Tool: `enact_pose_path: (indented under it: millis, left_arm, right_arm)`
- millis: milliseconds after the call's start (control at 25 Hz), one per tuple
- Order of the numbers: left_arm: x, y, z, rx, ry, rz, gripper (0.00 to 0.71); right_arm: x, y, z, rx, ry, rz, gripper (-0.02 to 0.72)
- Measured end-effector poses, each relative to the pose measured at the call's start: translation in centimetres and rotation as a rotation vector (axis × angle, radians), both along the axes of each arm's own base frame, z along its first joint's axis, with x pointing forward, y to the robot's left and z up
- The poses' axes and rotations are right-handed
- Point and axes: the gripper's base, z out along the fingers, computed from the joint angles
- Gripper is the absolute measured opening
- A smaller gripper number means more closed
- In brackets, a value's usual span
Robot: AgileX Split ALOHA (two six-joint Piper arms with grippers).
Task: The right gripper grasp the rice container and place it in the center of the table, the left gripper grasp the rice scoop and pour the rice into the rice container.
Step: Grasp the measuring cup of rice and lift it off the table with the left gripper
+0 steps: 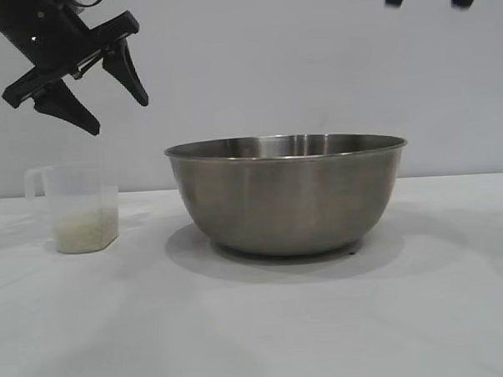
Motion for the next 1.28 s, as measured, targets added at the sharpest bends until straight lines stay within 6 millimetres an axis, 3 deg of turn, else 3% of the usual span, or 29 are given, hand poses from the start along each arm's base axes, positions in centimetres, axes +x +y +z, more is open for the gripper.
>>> enact_pose_path:
  millis: [160,400,840,1000,1200,1280]
  left_arm:
    - [-0.1,-0.1,0.0,-0.005,0.009,-0.008,0.467]
    - [-0.2,-0.1,0.0,-0.01,0.016,-0.014,0.467]
    - [-0.2,-0.1,-0.1,-0.001,0.018,-0.022,0.467]
    - [-0.2,-0.1,-0.1,-0.001,0.018,-0.022,0.467]
    - [-0.3,-0.2,-0.1,-0.004,0.026,-0.03,0.467]
    - [-0.3,-0.2,-0.1,-0.005,0.028,-0.032,0.467]
  right_arm:
    - [-4.0,-2.4,1.4,0.001,-0.039,-0.061,0.566]
    - [-11.4,-4.2,0.6,-0.001,-0.043,-0.11,0.566]
    - [-24.8,-5.2,-5.8,0.021,-0.102,-0.133,0.566]
    - [-28.0,-5.4,-9.3,0.029,-0.155,-0.134,0.566]
    - [-29.4,-5.5,-13.2,0.043,-0.258,-0.132,0.566]
    - [-29.9,-5.5,-13.8,0.048,-0.286,-0.132,0.566]
